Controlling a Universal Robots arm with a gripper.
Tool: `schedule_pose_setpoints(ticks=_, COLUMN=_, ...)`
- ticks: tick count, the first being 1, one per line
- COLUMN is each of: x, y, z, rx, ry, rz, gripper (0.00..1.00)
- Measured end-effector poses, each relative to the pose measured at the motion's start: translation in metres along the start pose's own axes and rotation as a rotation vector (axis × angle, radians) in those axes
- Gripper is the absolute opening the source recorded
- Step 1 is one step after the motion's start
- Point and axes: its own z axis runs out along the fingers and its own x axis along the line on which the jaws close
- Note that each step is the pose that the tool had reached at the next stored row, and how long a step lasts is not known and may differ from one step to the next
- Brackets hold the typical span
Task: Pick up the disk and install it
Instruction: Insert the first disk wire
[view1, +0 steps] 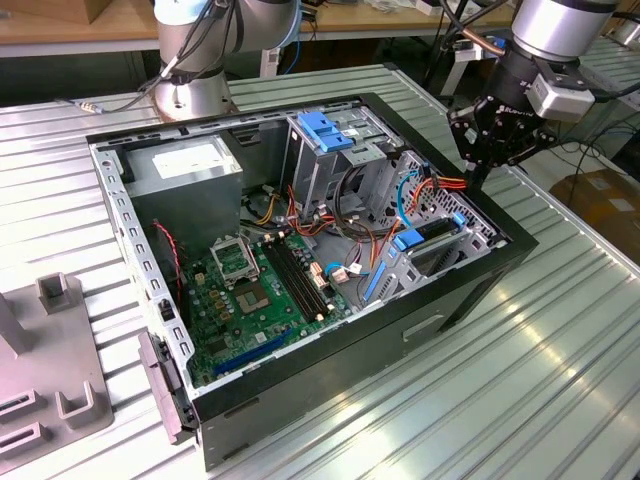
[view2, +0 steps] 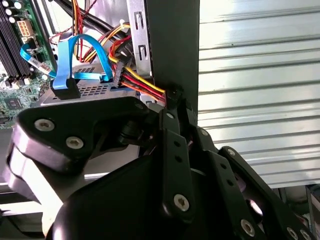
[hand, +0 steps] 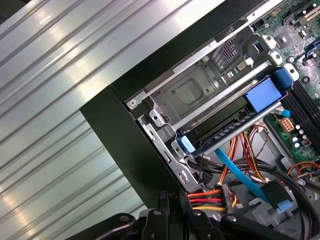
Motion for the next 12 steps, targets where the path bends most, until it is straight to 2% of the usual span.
schedule_pose_setpoints(ticks=1, x=0.0, y=0.0, z=0.0, rx=0.0, ry=0.0, rz=0.0, gripper=0.17)
schedule_pose_setpoints(ticks=3, x=0.0, y=0.0, z=-0.001, rx=0.0009, ry=-0.0007, rz=0.0, gripper=0.16)
schedule_pose_setpoints(ticks=5, x=0.0, y=0.0003, z=-0.0085, rx=0.0019, ry=-0.0014, rz=0.003, gripper=0.16)
schedule_pose_setpoints(ticks=8, x=-0.0001, y=0.0005, z=-0.0095, rx=-0.0003, ry=-0.0011, rz=0.033, gripper=0.16)
schedule_pose_setpoints(ticks=12, x=-0.0001, y=0.0005, z=-0.0096, rx=-0.0052, ry=-0.0002, rz=0.094, gripper=0.16)
